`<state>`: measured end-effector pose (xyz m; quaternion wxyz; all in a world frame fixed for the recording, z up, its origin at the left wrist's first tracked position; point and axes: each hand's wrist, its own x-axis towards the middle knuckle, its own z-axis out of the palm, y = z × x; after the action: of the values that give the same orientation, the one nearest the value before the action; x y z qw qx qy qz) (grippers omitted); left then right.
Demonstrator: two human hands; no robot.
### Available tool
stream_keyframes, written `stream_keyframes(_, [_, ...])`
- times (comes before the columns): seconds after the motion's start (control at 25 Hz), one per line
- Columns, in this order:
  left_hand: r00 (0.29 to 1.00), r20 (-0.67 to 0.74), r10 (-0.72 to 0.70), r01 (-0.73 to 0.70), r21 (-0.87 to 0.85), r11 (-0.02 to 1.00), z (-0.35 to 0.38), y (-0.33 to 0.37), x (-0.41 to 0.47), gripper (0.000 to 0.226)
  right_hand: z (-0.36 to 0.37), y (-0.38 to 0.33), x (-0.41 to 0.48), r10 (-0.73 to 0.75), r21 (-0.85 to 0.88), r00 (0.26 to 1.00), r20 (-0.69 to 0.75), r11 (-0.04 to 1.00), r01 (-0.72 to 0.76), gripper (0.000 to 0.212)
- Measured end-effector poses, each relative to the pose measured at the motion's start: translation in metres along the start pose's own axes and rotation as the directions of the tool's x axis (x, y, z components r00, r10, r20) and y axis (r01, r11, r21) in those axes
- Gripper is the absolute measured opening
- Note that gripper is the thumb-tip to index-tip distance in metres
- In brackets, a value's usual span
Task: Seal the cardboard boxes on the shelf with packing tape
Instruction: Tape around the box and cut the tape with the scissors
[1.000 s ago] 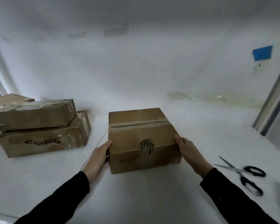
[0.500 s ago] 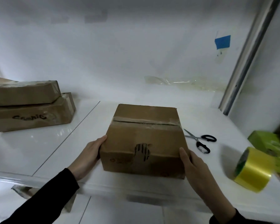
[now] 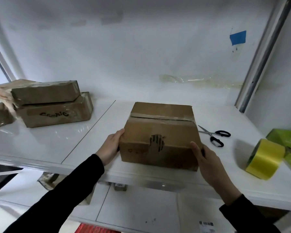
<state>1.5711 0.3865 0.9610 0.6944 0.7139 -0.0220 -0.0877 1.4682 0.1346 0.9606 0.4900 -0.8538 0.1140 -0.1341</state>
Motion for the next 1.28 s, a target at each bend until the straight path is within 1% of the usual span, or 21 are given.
stream_keyframes(0.12, [0.999, -0.034, -0.02, 0.019, -0.013, 1.0, -0.004, 0.002, 0.004, 0.035, 0.005, -0.002, 0.003, -0.007, -0.012, 1.0, -0.011, 1.0, 0.006, 0.043])
stream_keyframes(0.28, [0.997, -0.078, -0.018, 0.017, -0.01, 1.0, -0.008, 0.005, 0.002, 0.035, 0.012, -0.005, 0.011, 0.019, -0.018, 1.0, 0.011, 1.0, -0.018, 0.048])
stream_keyframes(0.32, [0.998, -0.068, -0.004, 0.005, 0.022, 1.0, -0.008, 0.007, 0.0, 0.034, 0.013, -0.004, 0.013, 0.027, -0.012, 1.0, 0.008, 1.0, -0.027, 0.049])
stream_keyframes(0.4, [0.996, -0.067, 0.056, -0.044, 0.176, 0.983, -0.011, 0.006, 0.002, 0.04, 0.015, -0.001, 0.016, 0.026, -0.009, 1.0, 0.005, 1.0, -0.026, 0.052])
stream_keyframes(0.44, [0.988, -0.096, 0.122, -0.089, 0.291, 0.953, -0.014, 0.005, 0.002, 0.045, 0.015, 0.001, 0.016, 0.03, 0.004, 1.0, 0.01, 1.0, -0.03, 0.057])
stream_keyframes(0.48, [0.967, -0.132, 0.22, -0.149, 0.406, 0.901, -0.015, 0.006, -0.001, 0.049, 0.015, 0.003, 0.015, 0.021, 0.026, 1.0, 0.003, 0.999, -0.022, 0.067])
stream_keyframes(0.52, [0.926, -0.146, 0.349, -0.235, 0.5, 0.833, -0.014, 0.007, -0.007, 0.05, 0.015, 0.004, 0.014, 0.0, 0.043, 0.999, -0.036, 0.999, 0.002, 0.078])
stream_keyframes(0.56, [0.867, -0.11, 0.485, -0.348, 0.563, 0.75, -0.01, 0.01, -0.015, 0.048, 0.015, 0.004, 0.012, -0.033, 0.053, 0.994, -0.107, 0.998, 0.039, 0.08])
stream_keyframes(0.6, [0.807, -0.036, 0.589, -0.457, 0.593, 0.663, -0.005, 0.012, -0.022, 0.047, 0.015, 0.001, 0.01, -0.079, 0.047, 0.976, -0.201, 0.995, 0.09, 0.078])
stream_keyframes(0.64, [0.765, 0.047, 0.642, -0.533, 0.605, 0.592, 0.002, 0.014, -0.026, 0.046, 0.017, -0.003, 0.007, -0.163, 0.015, 0.944, -0.285, 0.985, 0.175, 0.072])
stream_keyframes(0.68, [0.749, 0.115, 0.652, -0.569, 0.616, 0.545, 0.008, 0.013, -0.028, 0.048, 0.02, -0.007, 0.006, -0.281, -0.047, 0.899, -0.336, 0.958, 0.282, 0.064])
stream_keyframes(0.72, [0.757, 0.153, 0.635, -0.569, 0.632, 0.526, 0.012, 0.01, -0.029, 0.051, 0.025, -0.01, 0.005, -0.398, -0.111, 0.849, -0.347, 0.917, 0.384, 0.057])
stream_keyframes(0.76, [0.776, 0.162, 0.61, -0.549, 0.649, 0.527, 0.014, 0.006, -0.028, 0.055, 0.031, -0.011, 0.005, -0.485, -0.145, 0.809, -0.331, 0.874, 0.465, 0.054])
stream_keyframes(0.8, [0.788, 0.162, 0.593, -0.537, 0.653, 0.535, 0.014, 0.003, -0.026, 0.058, 0.037, -0.011, 0.006, -0.535, -0.158, 0.792, -0.293, 0.844, 0.512, 0.053])
stream_keyframes(0.92, [0.787, 0.135, 0.603, -0.534, 0.638, 0.554, 0.01, -0.002, -0.023, 0.058, 0.051, -0.011, 0.012, -0.604, -0.208, 0.778, -0.175, 0.795, 0.57, 0.053])
stream_keyframes(1.04, [0.755, 0.149, 0.639, -0.566, 0.641, 0.519, 0.011, -0.002, -0.019, 0.052, 0.06, -0.017, 0.017, -0.678, -0.289, 0.727, -0.105, 0.721, 0.63, 0.048])
stream_keyframes(1.12, [0.741, 0.174, 0.649, -0.582, 0.648, 0.491, 0.015, -0.003, -0.017, 0.049, 0.065, -0.019, 0.019, -0.696, -0.333, 0.714, -0.08, 0.694, 0.639, 0.045])
stream_keyframes(1.2, [0.71, 0.164, 0.685, -0.597, 0.656, 0.462, 0.02, -0.009, -0.017, 0.044, 0.067, -0.018, 0.02, -0.695, -0.353, 0.715, -0.079, 0.69, 0.632, 0.04])
stream_keyframes(1.28, [0.659, 0.143, 0.738, -0.622, 0.656, 0.428, 0.025, -0.012, -0.02, 0.038, 0.064, -0.018, 0.021, -0.678, -0.303, 0.731, -0.08, 0.715, 0.63, 0.03])
